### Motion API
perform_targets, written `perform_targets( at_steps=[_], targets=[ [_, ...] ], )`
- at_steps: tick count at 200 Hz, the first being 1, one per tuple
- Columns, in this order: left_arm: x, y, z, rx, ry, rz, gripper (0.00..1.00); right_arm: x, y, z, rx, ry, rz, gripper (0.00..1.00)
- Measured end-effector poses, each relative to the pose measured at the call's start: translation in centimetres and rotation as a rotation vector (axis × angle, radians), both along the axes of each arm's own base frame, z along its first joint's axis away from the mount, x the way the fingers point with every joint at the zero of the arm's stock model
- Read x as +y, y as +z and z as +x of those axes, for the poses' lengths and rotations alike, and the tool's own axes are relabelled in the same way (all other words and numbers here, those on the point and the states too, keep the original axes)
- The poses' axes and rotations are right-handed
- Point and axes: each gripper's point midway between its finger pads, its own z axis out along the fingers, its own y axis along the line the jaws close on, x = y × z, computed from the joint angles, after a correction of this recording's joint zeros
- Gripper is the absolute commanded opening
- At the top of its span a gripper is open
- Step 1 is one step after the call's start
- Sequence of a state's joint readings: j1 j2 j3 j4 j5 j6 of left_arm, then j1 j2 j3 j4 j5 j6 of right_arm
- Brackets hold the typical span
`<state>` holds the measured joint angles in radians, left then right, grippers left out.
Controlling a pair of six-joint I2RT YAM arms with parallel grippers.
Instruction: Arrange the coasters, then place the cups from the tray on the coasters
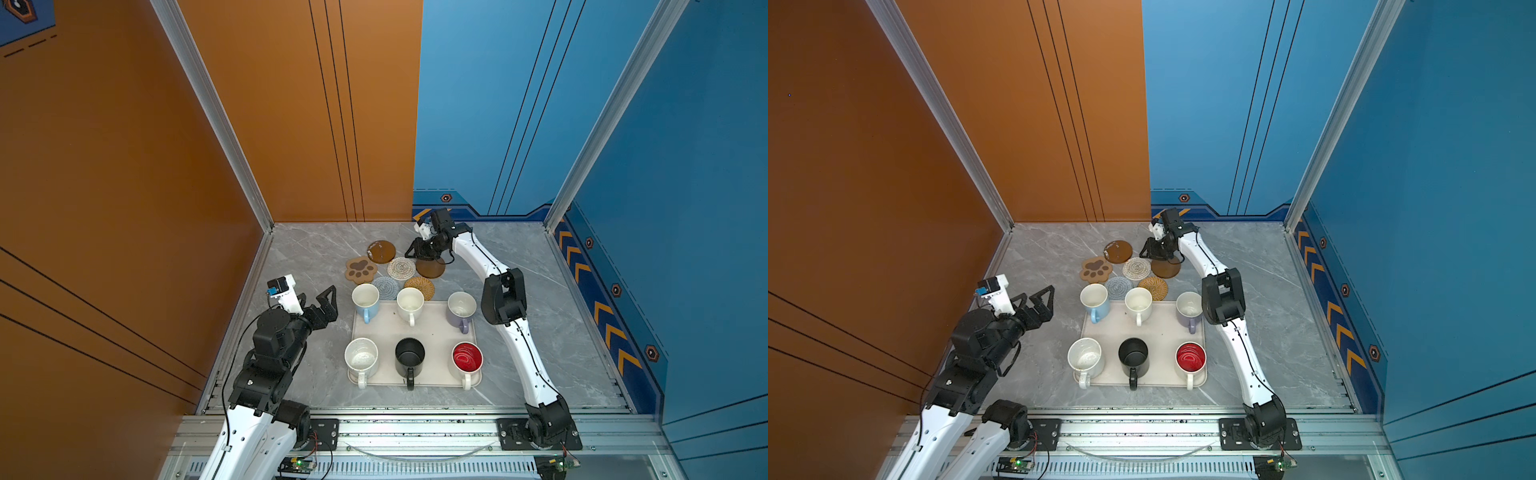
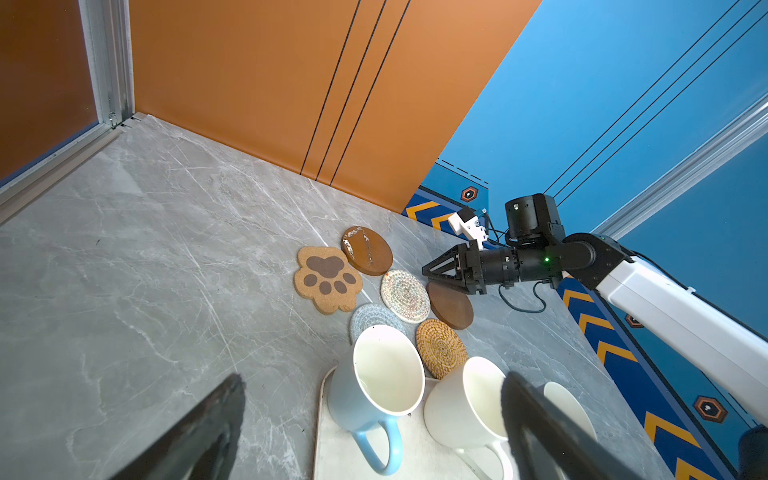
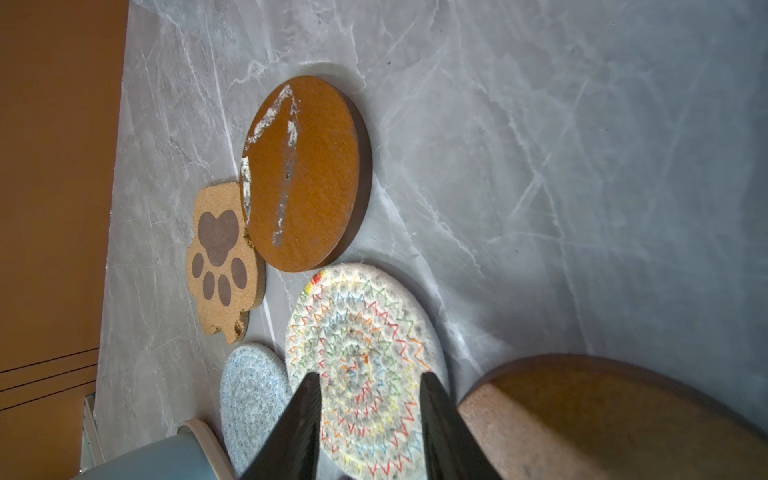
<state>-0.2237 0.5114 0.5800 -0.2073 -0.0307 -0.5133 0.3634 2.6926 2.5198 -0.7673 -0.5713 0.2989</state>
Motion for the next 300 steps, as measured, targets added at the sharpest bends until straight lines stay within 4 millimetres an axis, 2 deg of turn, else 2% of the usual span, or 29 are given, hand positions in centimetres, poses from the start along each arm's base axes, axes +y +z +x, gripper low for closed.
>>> perform_targets(
  at_steps=[34, 99, 170, 211, 262, 300],
  targets=[
    [0.1, 0.0, 0.0, 0.0, 0.007, 0.002, 0.97, -0.1, -1.9, -0.2, 0.041, -0.012, -0.005, 0.38],
    [0.2, -0.1, 0.1, 0.003, 0.01, 0.003, 0.97, -0.7, -2.0, 0.0, 0.061, -0.038, -0.004, 0.34],
    [0.2, 0.1, 0.0, -0.005, 0.011, -0.003, 0.97, -4.2, -2.1, 0.8, 0.086, -0.098, -0.01, 0.32],
    [0.0, 0.4, -0.3, -0.015, 0.003, -0.01, 0.97, -6.0, -2.2, 0.1, 0.123, -0.123, -0.022, 0.29],
    [-0.1, 0.6, -0.5, -0.024, -0.002, -0.015, 0.97, -8.1, -2.3, -2.2, 0.168, -0.128, -0.067, 0.28],
    [-0.4, 0.6, -0.6, -0.023, -0.012, -0.033, 0.95, -9.7, -1.8, -3.2, 0.184, -0.14, -0.083, 0.27]
  ],
)
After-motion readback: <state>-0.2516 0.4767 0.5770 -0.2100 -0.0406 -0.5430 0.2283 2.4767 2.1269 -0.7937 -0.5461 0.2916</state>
